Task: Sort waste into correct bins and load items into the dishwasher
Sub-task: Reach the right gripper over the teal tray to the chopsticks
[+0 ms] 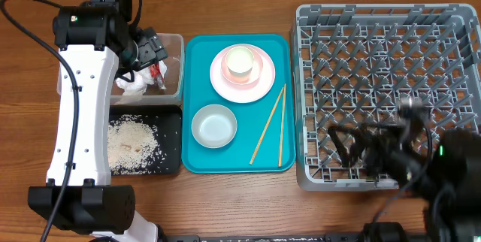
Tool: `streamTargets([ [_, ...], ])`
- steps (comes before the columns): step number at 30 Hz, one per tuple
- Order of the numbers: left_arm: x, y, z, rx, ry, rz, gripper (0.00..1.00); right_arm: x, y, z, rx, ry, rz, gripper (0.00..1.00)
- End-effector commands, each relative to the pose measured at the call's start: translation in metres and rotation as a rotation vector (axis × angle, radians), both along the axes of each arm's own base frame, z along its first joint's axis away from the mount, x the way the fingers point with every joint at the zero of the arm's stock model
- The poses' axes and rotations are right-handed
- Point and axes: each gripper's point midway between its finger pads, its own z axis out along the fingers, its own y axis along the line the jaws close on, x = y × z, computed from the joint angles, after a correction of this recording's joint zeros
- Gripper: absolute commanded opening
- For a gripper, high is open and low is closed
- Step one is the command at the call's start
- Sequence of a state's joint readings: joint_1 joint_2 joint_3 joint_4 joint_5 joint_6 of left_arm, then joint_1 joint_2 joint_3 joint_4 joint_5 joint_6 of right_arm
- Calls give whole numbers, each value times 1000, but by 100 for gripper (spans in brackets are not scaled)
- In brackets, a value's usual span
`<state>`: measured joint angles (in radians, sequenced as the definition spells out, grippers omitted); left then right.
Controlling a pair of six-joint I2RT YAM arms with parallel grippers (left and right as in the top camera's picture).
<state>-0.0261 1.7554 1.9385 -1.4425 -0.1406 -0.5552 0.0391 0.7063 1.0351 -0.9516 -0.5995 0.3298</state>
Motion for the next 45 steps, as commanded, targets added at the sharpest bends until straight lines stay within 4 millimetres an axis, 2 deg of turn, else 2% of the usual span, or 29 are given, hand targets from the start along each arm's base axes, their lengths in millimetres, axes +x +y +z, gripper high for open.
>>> streamTargets([
  [1,1,2,4,11,-13,2,100,4,25,16,114,53,156,100],
  [5,1,2,4,11,-13,2,100,10,44,6,265,231,254,100],
  [6,1,2,4,11,-13,2,100,12,47,3,282,261,273,96],
  [7,1,2,4,11,-13,2,100,15,49,-1,295,290,287,68],
  [8,1,2,4,11,-13,2,100,17,52,-6,304,321,297,45],
  [10,1,2,4,11,-13,2,100,21,59,-17,314,395,308,11],
  [11,1,2,4,11,-13,2,100,22,63,-22,311,419,319,4],
  [14,1,2,4,11,-13,2,100,29,73,-42,271,503,290,4],
  [19,1,2,4,11,-13,2,100,44,84,-81,138,618,75,4],
  [25,1,2,4,11,-13,2,100,51,109,-100,9,567,-93,4],
  [30,1,2,4,11,-13,2,100,51,120,-121,-111,522,-237,4],
  [34,1,2,4,11,-12,2,100,48,129,-142,-205,494,-306,4],
  [39,1,2,4,11,-13,2,100,49,139,-180,-336,488,-337,4],
  [45,1,2,3,12,-12,2,100,52,138,-222,-443,537,-363,4],
])
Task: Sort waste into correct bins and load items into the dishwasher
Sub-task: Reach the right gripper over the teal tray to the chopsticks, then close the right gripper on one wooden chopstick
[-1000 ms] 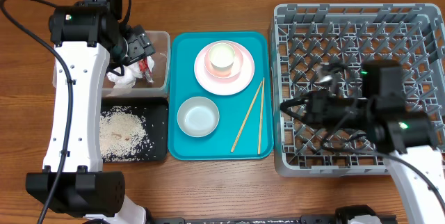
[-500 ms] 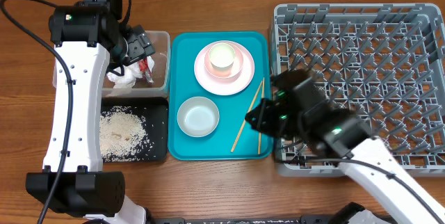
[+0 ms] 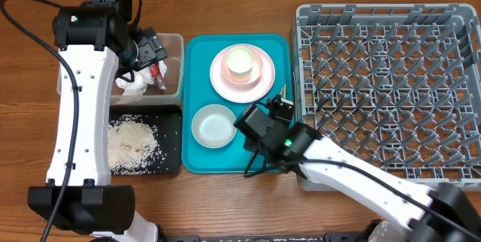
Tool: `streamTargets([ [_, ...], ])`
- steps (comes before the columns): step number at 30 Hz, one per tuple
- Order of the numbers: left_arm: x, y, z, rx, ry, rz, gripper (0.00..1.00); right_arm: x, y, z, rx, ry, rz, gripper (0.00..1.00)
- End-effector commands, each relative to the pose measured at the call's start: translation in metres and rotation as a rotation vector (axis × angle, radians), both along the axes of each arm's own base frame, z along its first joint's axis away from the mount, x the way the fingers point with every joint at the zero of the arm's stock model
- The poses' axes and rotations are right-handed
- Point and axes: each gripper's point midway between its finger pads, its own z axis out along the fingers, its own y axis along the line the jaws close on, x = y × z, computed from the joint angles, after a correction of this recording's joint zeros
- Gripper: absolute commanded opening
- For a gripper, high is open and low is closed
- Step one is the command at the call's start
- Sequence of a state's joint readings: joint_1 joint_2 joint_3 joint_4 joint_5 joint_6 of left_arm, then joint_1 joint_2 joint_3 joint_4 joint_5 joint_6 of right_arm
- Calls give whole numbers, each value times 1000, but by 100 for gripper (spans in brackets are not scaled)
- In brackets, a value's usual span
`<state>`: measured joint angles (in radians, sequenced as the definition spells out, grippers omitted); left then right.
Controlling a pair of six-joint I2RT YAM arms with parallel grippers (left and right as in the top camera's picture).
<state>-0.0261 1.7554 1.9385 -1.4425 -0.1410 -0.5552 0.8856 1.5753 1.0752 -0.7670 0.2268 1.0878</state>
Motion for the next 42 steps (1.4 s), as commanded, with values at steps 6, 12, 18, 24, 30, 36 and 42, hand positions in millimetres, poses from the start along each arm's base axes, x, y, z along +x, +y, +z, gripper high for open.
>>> streamTargets([
  [6,1,2,4,11,-13,1,100,17,-4,-15,-72,-47,-71,4],
  [12,1,2,3,11,-12,1,100,24,1,-28,-79,-56,-76,4],
  [18,1,2,4,11,-13,1,100,26,-5,-48,-147,-46,-83,5],
  [24,1,2,4,11,-13,2,100,29,-7,-52,-163,-55,-88,9],
  [30,1,2,4,11,-13,1,100,32,-3,-53,-147,-67,-90,9],
  [36,1,2,4,11,-13,2,100,36,-9,-54,-175,-97,-102,13],
  [42,1,2,4,11,-13,2,100,37,-10,-60,-167,-115,-107,18],
])
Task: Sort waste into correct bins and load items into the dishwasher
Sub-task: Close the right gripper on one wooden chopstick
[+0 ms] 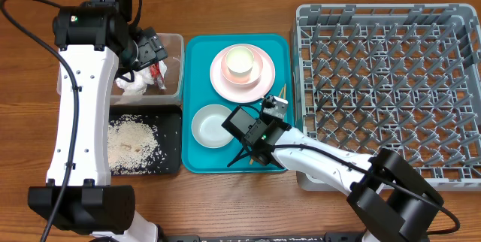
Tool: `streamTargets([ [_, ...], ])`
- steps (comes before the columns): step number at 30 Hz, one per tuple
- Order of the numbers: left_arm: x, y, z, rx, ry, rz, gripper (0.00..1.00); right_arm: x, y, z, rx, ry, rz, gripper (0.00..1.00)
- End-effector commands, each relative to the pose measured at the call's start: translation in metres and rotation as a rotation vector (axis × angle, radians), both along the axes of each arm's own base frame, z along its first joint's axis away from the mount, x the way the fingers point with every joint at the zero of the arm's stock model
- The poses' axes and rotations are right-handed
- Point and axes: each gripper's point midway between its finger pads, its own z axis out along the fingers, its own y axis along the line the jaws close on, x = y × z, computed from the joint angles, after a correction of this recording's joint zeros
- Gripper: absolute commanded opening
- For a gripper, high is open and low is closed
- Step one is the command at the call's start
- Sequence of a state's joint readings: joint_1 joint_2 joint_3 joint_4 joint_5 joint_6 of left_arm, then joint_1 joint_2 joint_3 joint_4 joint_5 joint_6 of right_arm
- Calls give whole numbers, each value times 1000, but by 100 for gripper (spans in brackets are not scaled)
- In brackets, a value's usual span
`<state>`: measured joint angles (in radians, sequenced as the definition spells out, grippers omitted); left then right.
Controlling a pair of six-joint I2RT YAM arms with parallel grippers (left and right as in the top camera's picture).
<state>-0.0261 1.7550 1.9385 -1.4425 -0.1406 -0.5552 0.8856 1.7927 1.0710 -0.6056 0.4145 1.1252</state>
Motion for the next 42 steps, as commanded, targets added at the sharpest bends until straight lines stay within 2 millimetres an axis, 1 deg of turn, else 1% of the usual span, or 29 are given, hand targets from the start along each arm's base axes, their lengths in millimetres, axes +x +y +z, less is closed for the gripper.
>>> streamTargets([
  [1,1,2,3,12,-12,2,100,1,-6,-7,-23,-18,-12,18],
  [11,1,2,3,12,-12,2,100,4,-11,-9,-48,-37,-23,20],
  [14,1,2,3,12,-12,2,100,4,-12,-12,-58,-37,-24,21],
  [18,1,2,3,12,-12,2,100,5,-12,-19,-68,-32,-24,27],
  [22,1,2,3,12,-12,2,100,5,-12,-25,-74,-27,-24,29],
  [28,1,2,3,11,-12,2,100,4,-12,-25,-75,-25,-24,27],
  [30,1,2,3,12,-12,2,100,4,-12,-25,-75,-25,-24,24],
  [36,1,2,3,11,-12,2,100,4,-12,-26,-77,-24,-24,24],
  [42,1,2,3,12,-12,2,100,5,-12,-36,-90,-14,-24,24],
])
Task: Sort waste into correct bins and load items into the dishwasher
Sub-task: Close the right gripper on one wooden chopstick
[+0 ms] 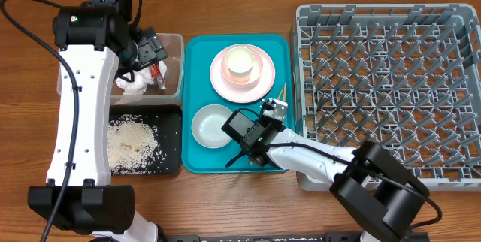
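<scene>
On the teal tray stand a pink plate with a cup on it and a pale blue bowl. Only the top ends of the chopsticks show by the tray's right rim. The rest of them lies under my right gripper, which is low over the tray beside the bowl, its jaws hidden by the wrist. The grey dish rack on the right holds nothing. My left gripper hangs open over the clear bin, which holds crumpled waste.
A black bin with spilled rice sits in front of the clear bin. The left arm's white link runs down the table's left side. The right arm reaches in from the lower right, past the rack's front left corner.
My right gripper has turned slightly and edged towards the bowl, still low over the chopsticks. The left arm, the dishes and the bins have not moved.
At first my right arm was blurred over the rack's front right and both chopsticks lay bare on the tray. Then the right gripper was over the tray above them. It has stayed low on them since, and the left gripper has held over the clear bin throughout.
</scene>
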Tool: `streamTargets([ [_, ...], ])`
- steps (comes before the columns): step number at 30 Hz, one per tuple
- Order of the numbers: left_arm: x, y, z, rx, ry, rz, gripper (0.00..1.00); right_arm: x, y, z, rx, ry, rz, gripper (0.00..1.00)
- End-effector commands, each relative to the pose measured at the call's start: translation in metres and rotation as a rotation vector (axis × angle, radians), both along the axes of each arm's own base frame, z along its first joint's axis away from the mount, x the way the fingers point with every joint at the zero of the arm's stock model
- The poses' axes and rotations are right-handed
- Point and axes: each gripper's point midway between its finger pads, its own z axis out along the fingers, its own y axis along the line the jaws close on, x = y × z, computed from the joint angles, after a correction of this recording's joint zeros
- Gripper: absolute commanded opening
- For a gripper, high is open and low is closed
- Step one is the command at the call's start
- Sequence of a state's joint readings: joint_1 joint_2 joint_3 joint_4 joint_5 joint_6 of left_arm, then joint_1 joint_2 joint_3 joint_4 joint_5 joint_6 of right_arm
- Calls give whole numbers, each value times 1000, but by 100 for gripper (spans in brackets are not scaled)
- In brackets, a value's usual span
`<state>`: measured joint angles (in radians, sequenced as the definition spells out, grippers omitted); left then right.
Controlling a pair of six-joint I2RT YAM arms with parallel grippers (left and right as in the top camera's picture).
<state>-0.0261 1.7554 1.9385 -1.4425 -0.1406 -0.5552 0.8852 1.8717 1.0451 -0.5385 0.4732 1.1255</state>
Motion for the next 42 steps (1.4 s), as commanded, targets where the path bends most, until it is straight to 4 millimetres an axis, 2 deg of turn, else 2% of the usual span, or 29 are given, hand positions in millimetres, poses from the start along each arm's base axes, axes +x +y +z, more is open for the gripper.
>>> streamTargets([
  [1,1,2,4,11,-13,2,100,-1,-4,-11,-26,7,-7,24],
  [16,1,2,4,11,-13,2,100,-3,-3,-14,-20,23,-3,24],
  [20,1,2,3,12,-12,2,100,-3,-3,-14,-20,23,-3,19],
  [27,1,2,4,11,-13,2,100,-3,-3,-14,-19,25,-3,18],
  [35,1,2,3,12,-12,2,100,-4,-3,-14,-22,28,-2,6],
  [42,1,2,3,12,-12,2,100,-11,0,-17,-3,69,8,6],
])
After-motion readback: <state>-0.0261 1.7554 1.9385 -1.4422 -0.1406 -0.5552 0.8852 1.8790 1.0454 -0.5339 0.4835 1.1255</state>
